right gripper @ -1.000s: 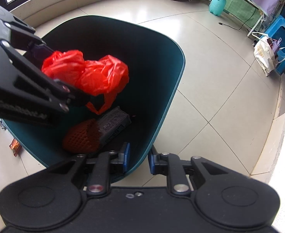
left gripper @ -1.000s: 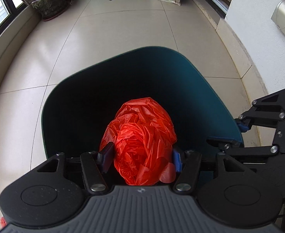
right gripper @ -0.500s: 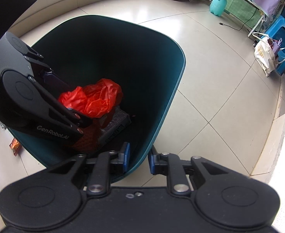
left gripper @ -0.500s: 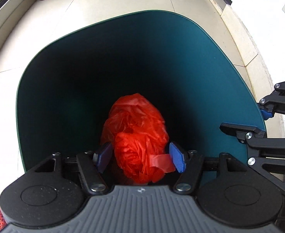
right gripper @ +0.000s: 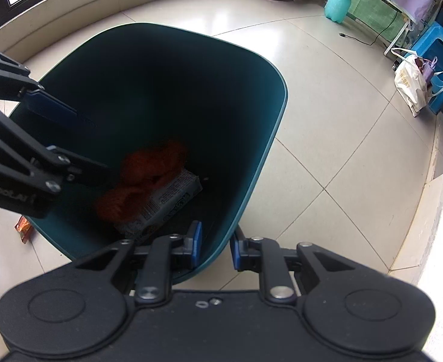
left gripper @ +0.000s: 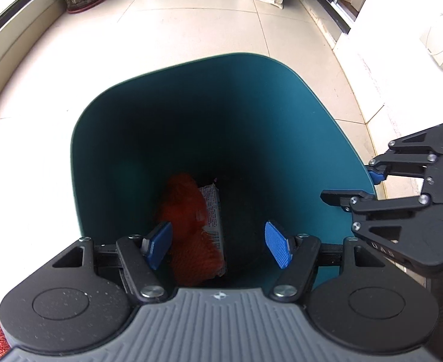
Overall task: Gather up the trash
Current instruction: 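Open the left gripper over the basket and lower it to the snack wrapper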
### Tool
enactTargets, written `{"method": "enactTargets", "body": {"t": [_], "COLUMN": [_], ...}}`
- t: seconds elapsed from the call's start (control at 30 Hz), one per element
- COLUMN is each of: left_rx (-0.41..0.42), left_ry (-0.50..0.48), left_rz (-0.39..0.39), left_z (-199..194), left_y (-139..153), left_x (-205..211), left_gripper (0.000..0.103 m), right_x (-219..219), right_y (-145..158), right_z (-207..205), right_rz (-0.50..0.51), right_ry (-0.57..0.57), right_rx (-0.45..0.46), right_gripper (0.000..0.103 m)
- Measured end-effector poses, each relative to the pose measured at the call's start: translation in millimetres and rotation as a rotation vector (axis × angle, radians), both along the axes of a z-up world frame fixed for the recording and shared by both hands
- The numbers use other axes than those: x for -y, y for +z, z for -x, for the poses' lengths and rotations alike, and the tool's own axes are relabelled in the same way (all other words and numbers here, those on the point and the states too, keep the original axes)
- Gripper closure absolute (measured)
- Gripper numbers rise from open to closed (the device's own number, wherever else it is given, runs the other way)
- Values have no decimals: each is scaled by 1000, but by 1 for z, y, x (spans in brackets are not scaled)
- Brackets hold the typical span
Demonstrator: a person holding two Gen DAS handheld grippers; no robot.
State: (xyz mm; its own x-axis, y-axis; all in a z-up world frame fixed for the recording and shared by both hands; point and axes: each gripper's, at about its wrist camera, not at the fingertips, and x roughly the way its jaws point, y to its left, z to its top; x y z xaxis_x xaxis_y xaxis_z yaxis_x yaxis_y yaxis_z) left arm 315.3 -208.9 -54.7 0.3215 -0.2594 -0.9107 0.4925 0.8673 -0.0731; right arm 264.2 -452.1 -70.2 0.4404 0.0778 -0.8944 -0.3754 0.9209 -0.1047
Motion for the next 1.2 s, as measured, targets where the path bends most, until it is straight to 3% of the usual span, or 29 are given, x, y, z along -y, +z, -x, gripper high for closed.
{"method": "enactTargets", "body": {"t": [0.57,0.77,0.83,0.9,1.2], "left_rx": [102,164,180,189,62], "left_ry": [31,58,77,103,277], "left_rz": [99,112,105,103,73], "left_z": [27,40,42,43,7], "left_y": [61,81,85,84,20], "left_x": [-62,-101,-119,-134,-187], "left_gripper": [36,36,31,23,23], "right_x": [-5,-4,-5,-5,-8], "right_y": [-1,-1,-2,-1,-1], "right_z": [2,1,1,1,-1], "right_rz": [28,25,27,29,38], "right_ry": [20,20,22,23,19], "right_rx": [9,6,5,4,-1], "right_gripper": [85,85,85,85,85]}}
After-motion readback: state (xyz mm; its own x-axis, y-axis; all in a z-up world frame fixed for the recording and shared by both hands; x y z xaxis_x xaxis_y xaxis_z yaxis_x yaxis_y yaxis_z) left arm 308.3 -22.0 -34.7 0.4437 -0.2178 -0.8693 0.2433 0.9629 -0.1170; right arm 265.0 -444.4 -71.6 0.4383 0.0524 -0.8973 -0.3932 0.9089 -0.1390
